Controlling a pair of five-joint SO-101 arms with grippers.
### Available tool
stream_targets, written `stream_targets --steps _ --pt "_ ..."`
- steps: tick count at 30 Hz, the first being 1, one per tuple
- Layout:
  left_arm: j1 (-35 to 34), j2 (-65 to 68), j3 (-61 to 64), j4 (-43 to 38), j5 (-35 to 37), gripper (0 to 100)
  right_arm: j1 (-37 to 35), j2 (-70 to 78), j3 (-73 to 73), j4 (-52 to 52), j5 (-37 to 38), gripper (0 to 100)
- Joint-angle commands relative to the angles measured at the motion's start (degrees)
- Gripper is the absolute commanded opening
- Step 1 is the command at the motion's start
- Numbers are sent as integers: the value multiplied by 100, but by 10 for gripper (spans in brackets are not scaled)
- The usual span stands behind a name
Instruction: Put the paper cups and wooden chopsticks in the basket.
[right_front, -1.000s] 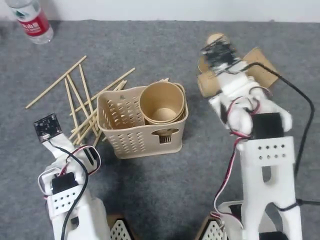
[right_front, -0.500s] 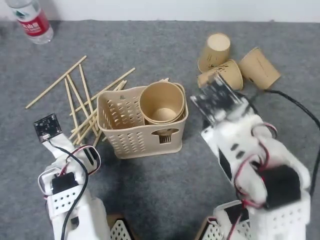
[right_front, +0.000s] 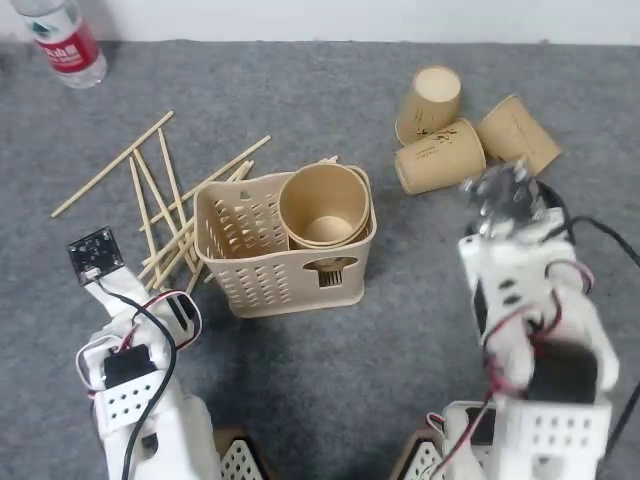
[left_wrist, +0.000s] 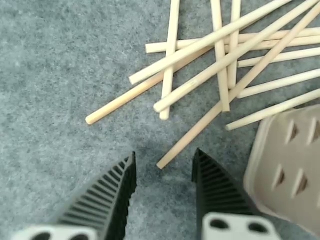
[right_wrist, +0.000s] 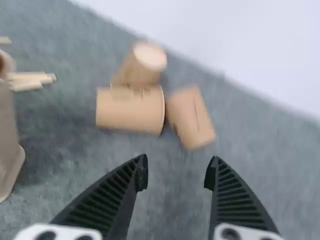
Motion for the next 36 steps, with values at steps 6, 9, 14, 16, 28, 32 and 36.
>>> stream_targets --steps 6,9,14,16,28,32,36 --pt "35 -62 -40 -114 9 170 198 3240 -2998 479 -809 202" --pt "35 -62 -40 -114 9 170 198 4778 -4527 1103 -958 202" --pt "35 -62 -40 -114 9 170 189 7046 -6725 2018 -932 202" --pt "35 -62 -40 -114 9 170 189 7741 -7437 2264 -923 202" --pt "35 -62 -40 -114 9 170 -163 10132 -9714 2993 -352 199" --pt "35 -62 -40 -114 9 170 -48 10413 -9934 2985 -316 199" --pt "35 -62 -40 -114 9 170 -84 10712 -9952 2976 -176 198"
